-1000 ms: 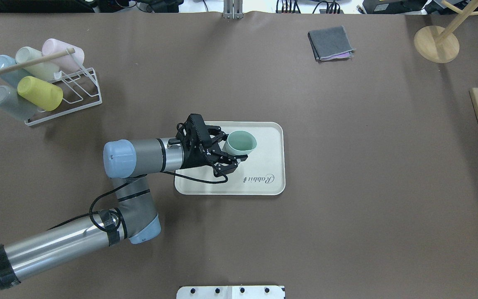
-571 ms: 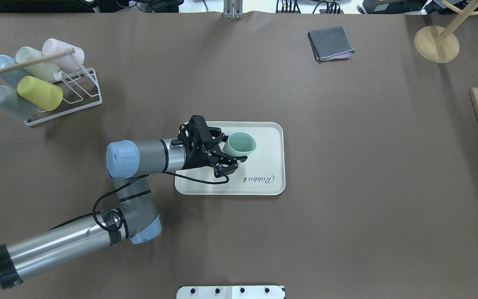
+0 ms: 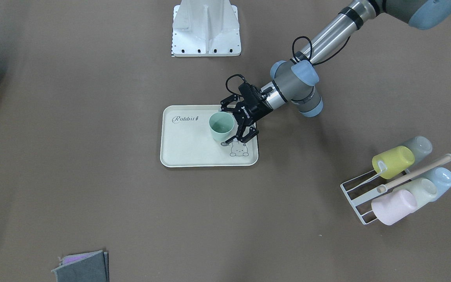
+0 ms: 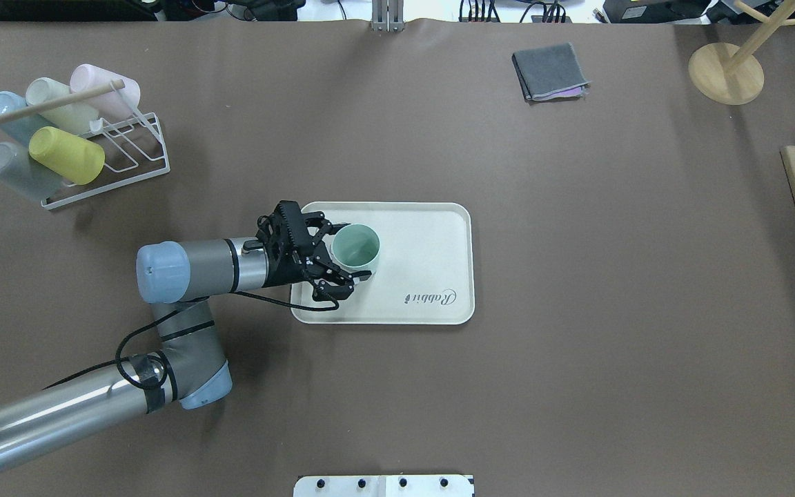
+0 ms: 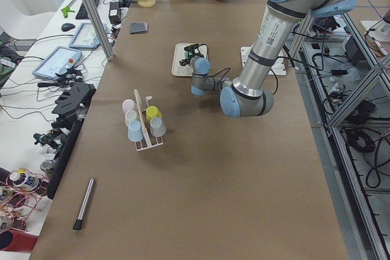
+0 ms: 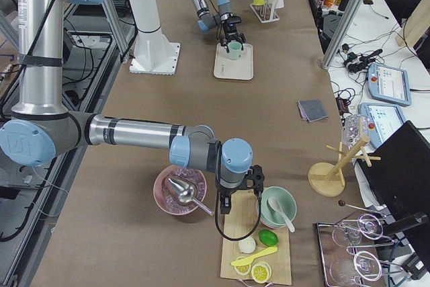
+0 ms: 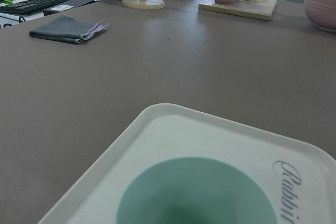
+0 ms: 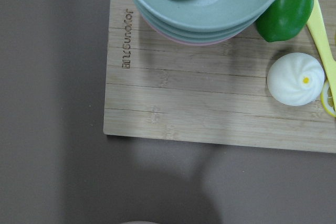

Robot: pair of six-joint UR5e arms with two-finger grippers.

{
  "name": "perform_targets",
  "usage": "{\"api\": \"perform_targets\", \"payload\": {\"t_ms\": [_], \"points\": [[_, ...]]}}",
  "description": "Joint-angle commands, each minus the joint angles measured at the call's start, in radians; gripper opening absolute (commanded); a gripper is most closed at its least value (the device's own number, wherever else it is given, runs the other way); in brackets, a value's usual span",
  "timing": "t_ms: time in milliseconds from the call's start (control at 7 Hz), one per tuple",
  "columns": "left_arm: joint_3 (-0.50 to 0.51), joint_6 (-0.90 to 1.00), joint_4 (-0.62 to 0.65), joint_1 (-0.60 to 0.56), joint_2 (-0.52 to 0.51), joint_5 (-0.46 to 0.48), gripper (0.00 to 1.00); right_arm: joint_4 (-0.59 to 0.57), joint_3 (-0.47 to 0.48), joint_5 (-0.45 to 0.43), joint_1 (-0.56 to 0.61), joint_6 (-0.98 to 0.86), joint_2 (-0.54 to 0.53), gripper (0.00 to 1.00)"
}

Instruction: Pick up and place green cup on tray

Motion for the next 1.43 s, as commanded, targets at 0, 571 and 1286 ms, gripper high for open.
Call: {"api": "perform_targets", "payload": {"t_ms": [0,571,1286], "points": [[-0.017,0.004,-0.037,-0.003,0.033,-0.001,0.99,0.0,-0.001,0.0,0.0,0.002,0.002,1.0],[-0.248,0.001,0.143,-0.025,0.085,0.0,0.98,0.002,0.002,0.0,0.0,0.0,0.002,1.0],[-0.584,0.005,0.975,-0.208,0.113,0.003,0.98,0.002,0.005,0.001,0.0,0.0,0.006,1.0]]}}
